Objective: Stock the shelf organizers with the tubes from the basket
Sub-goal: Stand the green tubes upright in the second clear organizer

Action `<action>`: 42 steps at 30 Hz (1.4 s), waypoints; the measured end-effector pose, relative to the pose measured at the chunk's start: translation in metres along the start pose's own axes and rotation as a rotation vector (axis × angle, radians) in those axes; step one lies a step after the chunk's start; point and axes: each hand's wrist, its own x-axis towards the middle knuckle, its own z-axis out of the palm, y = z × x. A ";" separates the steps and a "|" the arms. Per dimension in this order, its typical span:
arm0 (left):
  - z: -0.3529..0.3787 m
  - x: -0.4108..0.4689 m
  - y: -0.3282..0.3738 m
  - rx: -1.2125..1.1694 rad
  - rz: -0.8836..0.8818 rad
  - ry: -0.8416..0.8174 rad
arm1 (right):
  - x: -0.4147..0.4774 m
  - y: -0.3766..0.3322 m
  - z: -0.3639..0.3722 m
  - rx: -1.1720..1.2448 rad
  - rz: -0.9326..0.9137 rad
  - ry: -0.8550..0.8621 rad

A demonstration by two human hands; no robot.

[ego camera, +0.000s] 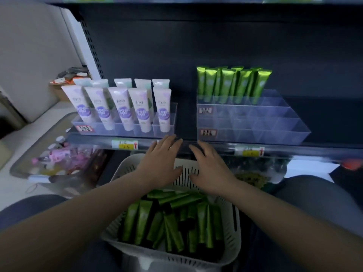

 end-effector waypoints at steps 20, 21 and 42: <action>0.119 -0.008 -0.035 -0.335 -0.195 -0.369 | 0.009 0.049 0.093 0.167 0.302 -0.382; 0.124 -0.004 -0.036 -0.343 -0.200 -0.394 | 0.012 0.051 0.096 0.188 0.319 -0.397; 0.239 0.047 -0.032 -0.445 -0.323 -0.591 | 0.055 0.077 0.180 0.125 0.627 -0.500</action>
